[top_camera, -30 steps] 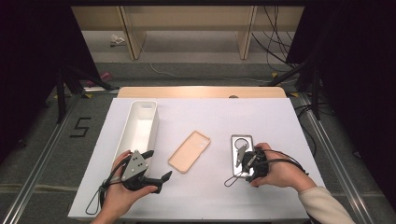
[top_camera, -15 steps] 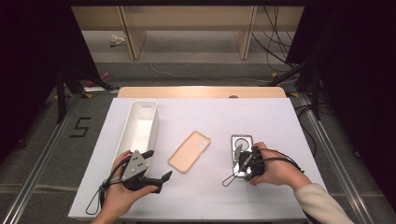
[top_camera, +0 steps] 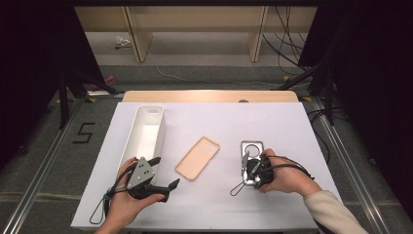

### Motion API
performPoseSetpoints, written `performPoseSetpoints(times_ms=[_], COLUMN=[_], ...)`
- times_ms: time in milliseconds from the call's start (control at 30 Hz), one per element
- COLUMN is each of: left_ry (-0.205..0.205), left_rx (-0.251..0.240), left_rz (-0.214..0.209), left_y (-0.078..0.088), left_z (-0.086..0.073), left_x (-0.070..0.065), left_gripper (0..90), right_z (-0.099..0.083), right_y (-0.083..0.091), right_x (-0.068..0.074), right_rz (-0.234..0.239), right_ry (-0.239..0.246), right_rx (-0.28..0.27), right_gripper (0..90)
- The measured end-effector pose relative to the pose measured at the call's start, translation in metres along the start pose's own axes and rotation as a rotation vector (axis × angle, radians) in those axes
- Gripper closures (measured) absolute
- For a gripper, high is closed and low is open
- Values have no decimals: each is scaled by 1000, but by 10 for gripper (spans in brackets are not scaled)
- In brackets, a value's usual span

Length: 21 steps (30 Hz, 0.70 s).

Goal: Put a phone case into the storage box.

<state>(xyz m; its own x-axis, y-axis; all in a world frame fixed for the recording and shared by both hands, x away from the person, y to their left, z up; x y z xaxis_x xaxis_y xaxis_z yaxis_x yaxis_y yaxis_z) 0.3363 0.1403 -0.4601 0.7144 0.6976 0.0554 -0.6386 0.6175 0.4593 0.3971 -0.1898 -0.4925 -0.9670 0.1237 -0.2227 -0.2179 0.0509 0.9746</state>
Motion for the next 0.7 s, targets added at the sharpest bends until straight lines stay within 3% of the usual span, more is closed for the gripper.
performPoseSetpoints(times_ms=[233,700], left_ry=[0,0], left_rx=[-1,4], left_rz=[-1,-7], left_y=[0,-1], left_z=[0,0], left_x=[-1,-2], left_gripper=[76,77], right_z=[2,4], right_y=[1,3], right_x=[4,12], right_rz=[27,48], right_ry=[33,80], right_rx=[8,35], right_gripper=[510,692])
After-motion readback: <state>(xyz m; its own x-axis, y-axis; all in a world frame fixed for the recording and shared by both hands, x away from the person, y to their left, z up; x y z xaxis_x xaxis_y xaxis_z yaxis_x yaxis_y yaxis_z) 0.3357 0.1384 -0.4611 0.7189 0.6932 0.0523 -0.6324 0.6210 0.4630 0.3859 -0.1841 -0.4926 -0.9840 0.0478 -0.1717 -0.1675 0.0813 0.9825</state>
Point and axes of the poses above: each handheld gripper's, and its own axes: y roughly backward along the jaws, z roughly out of its top, x roughly to its left, the point moved 4 cm from there along -y, roughly forward along the jaws, and after that the axes turned 3 degrees about x, right-handed, at the moved point
